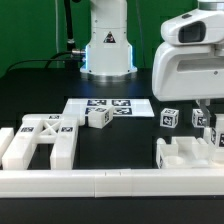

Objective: Assemble chair

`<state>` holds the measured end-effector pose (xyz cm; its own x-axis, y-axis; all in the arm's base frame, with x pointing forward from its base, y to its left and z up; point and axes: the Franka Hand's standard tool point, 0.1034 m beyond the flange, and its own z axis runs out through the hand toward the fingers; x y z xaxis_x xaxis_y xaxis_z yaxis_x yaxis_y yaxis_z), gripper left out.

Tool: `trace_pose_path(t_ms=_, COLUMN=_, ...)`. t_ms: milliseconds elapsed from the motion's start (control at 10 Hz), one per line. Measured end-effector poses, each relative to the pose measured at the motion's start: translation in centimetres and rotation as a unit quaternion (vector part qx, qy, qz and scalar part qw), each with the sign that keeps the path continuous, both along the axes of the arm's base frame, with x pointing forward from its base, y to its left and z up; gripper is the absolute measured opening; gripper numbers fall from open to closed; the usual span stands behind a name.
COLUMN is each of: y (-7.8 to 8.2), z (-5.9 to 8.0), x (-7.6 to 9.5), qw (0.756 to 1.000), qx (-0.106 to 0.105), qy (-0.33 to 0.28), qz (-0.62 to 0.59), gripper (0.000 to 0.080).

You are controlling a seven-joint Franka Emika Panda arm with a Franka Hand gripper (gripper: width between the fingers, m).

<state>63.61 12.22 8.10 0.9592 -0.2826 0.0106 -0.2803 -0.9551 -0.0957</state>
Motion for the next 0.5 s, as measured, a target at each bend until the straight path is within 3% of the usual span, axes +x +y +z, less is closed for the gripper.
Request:
trace_pose_path(t_ms=200, y=-0.01, z=-0.04, x=0.15, qw=0.991, qx=0.017, qy=0.003, qz=-0.134, gripper=0.0285)
trace_pose_path(t_ms=500, y=-0.03, z=-0.02, x=0.51, qw=0.958, qx=0.033, qy=0.008, qz=-0.284, gripper=0.0285)
